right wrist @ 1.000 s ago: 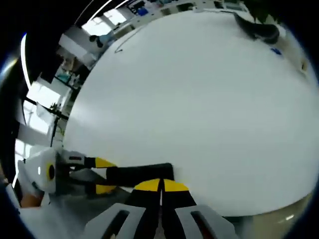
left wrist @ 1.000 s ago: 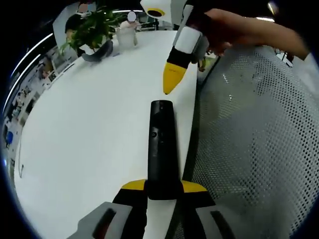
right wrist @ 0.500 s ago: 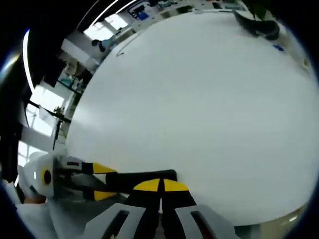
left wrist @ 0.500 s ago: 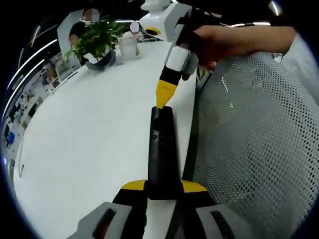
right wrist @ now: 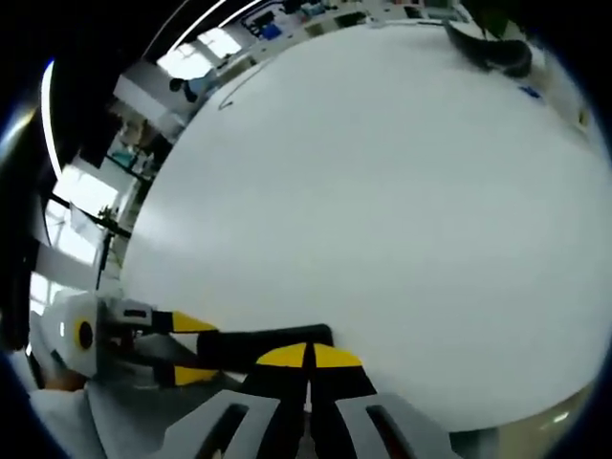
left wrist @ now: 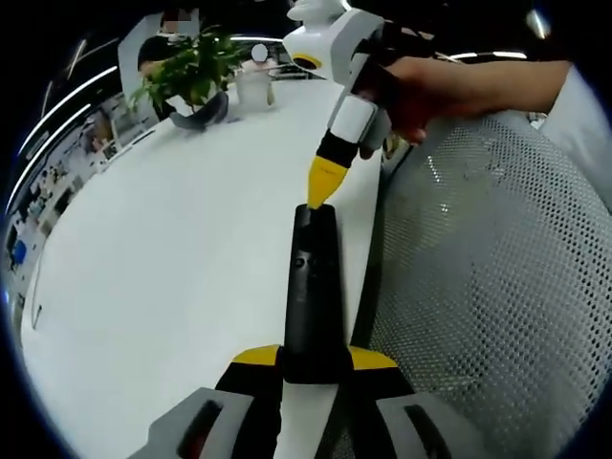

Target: Press the specified remote control buttons in sequence, fully releasing each button before pressing the next.

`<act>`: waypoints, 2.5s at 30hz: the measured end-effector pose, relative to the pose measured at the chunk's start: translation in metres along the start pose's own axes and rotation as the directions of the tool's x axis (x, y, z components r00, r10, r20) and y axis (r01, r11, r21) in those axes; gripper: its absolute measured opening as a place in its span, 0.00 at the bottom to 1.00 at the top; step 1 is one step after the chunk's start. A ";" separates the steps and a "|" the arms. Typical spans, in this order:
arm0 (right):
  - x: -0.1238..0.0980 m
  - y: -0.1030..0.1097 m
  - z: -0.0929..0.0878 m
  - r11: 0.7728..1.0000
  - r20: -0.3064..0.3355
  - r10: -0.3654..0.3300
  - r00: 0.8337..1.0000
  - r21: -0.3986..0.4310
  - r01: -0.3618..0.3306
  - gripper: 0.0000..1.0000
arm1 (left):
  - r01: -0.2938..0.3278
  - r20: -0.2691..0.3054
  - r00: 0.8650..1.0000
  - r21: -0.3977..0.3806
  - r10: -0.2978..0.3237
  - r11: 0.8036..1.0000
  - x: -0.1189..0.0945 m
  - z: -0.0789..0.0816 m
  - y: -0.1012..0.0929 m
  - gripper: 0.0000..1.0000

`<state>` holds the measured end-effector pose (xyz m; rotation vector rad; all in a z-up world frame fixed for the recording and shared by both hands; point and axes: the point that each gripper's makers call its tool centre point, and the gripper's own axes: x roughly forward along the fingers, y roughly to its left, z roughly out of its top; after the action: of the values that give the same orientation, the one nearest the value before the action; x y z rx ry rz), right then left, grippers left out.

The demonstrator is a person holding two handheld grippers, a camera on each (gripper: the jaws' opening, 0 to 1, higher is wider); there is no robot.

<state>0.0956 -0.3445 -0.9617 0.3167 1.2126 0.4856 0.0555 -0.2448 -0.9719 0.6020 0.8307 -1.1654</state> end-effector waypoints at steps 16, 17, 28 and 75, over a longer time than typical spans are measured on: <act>0.001 -0.001 0.004 0.994 -0.002 -0.042 0.999 -0.098 0.041 0.00 | 0.005 0.041 0.999 -0.001 -0.005 1.000 0.002 0.003 0.007 0.24; 0.001 -0.001 0.005 0.995 0.000 -0.040 0.999 -0.095 0.040 0.00 | 0.004 0.043 0.999 -0.002 -0.004 1.000 0.002 0.004 0.007 0.24; 0.004 0.004 0.004 0.992 -0.007 -0.030 1.000 -0.126 0.029 0.00 | 0.002 0.058 0.998 -0.002 -0.002 1.000 0.004 0.007 0.009 0.24; 0.007 0.009 0.007 0.990 0.012 -0.038 0.999 -0.132 0.039 0.00 | 0.003 0.080 0.997 0.011 -0.004 1.000 0.006 0.009 0.008 0.24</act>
<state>0.1023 -0.3330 -0.9611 0.1818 1.1696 0.5280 0.0662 -0.2526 -0.9719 0.5596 0.7584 -1.1898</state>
